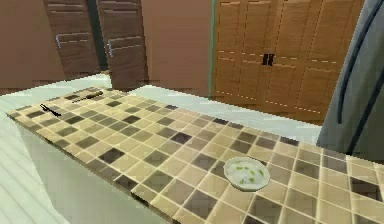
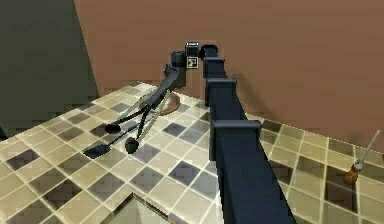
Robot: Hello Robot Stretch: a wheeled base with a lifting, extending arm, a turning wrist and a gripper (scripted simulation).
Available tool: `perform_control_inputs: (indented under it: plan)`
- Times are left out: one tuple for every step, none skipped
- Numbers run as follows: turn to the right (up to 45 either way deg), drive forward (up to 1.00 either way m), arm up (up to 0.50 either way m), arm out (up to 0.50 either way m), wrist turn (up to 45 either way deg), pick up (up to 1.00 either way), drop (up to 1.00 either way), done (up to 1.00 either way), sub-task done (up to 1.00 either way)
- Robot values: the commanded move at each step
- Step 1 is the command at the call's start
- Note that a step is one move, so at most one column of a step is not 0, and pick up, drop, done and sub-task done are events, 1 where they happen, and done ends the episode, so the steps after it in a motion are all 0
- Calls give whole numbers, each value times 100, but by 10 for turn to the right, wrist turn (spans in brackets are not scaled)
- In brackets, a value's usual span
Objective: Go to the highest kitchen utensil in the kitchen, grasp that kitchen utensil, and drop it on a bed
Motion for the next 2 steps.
perform_control_inputs:
  plan:
    - [0, 0, 0, 0, 450, 0, 0, 0, 0]
    - [0, 0, 0, 0, 270, 0, 0, 0, 0]
